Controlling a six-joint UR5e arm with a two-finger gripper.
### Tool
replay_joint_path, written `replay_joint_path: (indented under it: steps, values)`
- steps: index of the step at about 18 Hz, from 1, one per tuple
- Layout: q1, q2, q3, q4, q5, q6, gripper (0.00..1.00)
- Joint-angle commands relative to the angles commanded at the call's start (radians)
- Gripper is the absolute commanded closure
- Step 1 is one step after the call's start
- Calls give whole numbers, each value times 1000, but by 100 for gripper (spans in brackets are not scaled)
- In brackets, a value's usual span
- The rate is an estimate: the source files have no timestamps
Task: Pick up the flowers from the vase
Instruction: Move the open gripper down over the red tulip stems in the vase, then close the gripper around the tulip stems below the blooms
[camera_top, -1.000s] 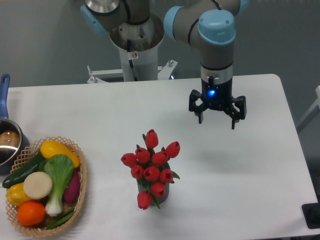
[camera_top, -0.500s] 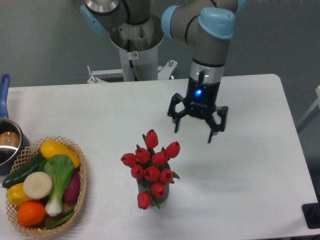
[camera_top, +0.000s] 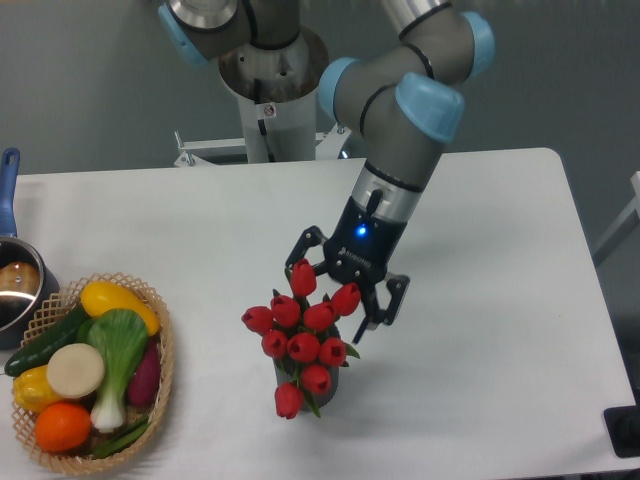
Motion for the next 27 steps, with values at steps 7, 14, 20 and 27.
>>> replay_joint_path:
  steps: [7, 14, 20, 27]
  values:
    - [11, -35, 6, 0, -11, 61, 100]
    - [35, 3, -5, -2, -23, 39, 100]
    - [40, 61, 12, -2, -43, -123, 100]
    - [49, 89, 144, -2, -57, -392, 100]
